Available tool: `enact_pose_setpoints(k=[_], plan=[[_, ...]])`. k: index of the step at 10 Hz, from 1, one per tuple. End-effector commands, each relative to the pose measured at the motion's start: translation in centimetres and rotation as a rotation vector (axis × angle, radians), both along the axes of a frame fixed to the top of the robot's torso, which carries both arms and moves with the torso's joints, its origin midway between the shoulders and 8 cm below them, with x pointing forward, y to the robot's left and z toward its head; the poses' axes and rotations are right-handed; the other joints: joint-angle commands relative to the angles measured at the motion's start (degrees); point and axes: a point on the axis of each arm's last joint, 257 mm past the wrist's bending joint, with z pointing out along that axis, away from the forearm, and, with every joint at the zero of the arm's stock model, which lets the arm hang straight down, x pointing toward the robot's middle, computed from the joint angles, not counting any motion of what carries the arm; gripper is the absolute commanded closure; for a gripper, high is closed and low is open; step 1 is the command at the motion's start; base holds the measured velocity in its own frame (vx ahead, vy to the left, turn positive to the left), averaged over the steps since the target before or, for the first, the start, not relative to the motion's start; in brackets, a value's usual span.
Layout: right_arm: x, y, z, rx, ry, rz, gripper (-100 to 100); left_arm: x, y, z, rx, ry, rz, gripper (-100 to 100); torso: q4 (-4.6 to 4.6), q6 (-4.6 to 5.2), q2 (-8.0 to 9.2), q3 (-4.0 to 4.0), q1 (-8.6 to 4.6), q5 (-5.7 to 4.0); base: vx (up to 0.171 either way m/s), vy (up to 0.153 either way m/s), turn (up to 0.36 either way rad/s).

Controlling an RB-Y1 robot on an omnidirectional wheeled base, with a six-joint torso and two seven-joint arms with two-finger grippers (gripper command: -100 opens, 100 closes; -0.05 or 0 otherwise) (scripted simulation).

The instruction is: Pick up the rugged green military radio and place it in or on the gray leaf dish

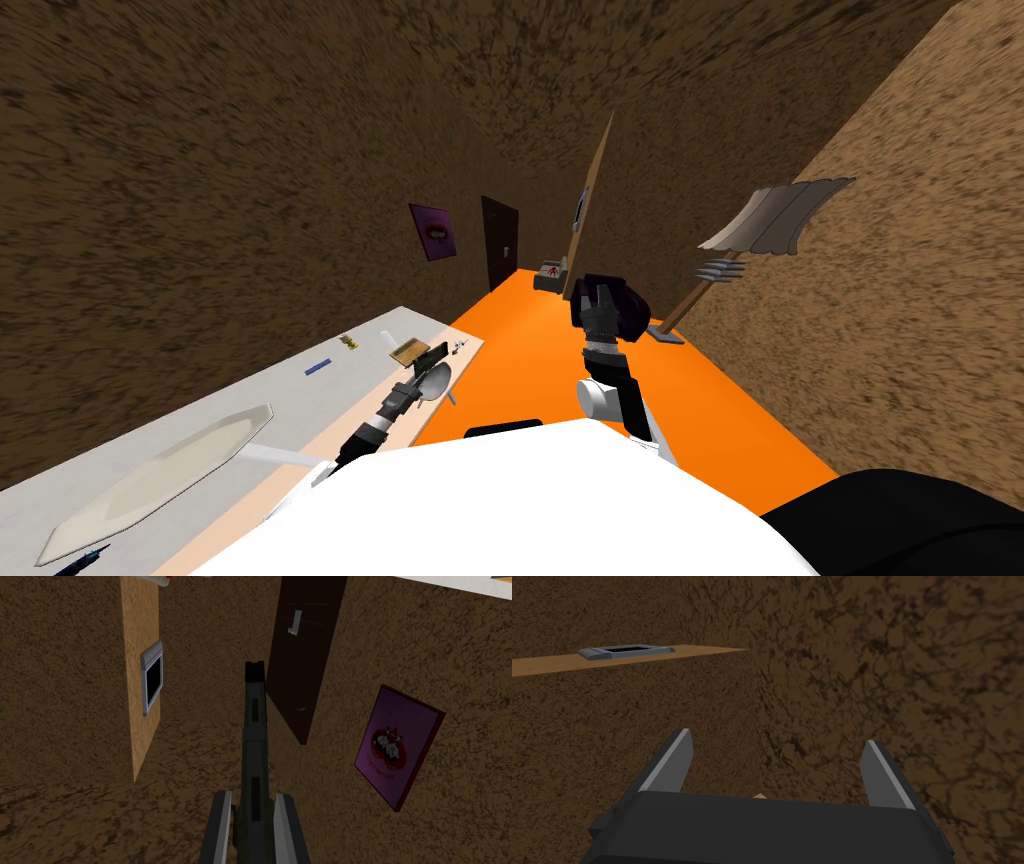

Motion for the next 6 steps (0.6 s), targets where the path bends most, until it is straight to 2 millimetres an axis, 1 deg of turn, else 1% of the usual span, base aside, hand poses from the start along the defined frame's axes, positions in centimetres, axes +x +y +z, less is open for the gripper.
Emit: enact_pose_setpoints(k=[1,2,3,6], plan=[[0.00,0.00,0.00,0.000,0.000,0.000,0,-1.14,-0.72,-0.09,0.003,-0.012,-0.020,100,0.00,0.00,0.00,0.00,0.00,0.00,-0.015,0.093,-0.015],[0.00,0.00,0.00,0.000,0.000,0.000,0,-0.66,-0.48,-0.17,0.001,-0.006,-0.012,100,0.00,-0.02,0.00,0.00,0.05,0.02,-0.008,0.041,-0.004],[0.00,0.00,0.00,0.000,0.000,0.000,0,-0.80,-0.57,-0.17,0.003,-0.008,-0.015,-100,0.01,0.00,-0.04,-0.01,-0.10,-0.01,-0.002,0.008,0.000],[0.00,0.00,0.00,0.000,0.000,0.000,0,-0.79,-0.56,-0.17,0.003,-0.008,-0.015,-100,0.00,0.01,-0.10,-0.05,-0.28,-0.06,0.000,0.000,0.000]])
